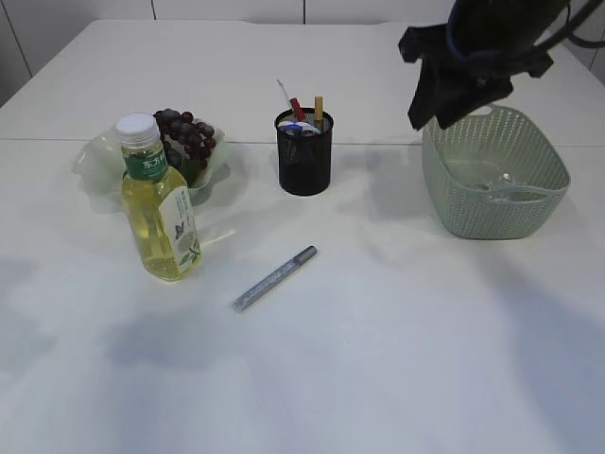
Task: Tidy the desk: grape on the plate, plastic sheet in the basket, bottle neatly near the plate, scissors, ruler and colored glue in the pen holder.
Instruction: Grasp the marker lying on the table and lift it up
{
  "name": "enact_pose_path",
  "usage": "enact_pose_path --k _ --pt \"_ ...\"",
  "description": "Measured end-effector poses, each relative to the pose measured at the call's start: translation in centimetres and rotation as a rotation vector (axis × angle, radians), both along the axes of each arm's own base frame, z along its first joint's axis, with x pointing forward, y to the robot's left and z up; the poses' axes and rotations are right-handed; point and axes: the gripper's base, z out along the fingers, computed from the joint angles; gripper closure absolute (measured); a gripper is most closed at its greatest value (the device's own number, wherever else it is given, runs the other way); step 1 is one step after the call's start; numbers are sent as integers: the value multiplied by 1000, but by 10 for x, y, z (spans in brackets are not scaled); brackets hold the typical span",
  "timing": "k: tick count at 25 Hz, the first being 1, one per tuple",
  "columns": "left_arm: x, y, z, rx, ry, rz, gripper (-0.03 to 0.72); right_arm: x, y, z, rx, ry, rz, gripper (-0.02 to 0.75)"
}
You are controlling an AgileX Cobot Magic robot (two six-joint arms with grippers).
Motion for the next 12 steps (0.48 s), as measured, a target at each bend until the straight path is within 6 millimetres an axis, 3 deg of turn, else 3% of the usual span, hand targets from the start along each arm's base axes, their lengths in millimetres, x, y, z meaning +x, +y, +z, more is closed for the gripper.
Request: enact_pose_path --k 7,12 --pt "0 -1 0 8 -4 -42 316 -68 15 -22 -51 137 69 446" --pt "4 -3 8 -13 -26 -46 316 -106 3 -32 -82 175 48 446"
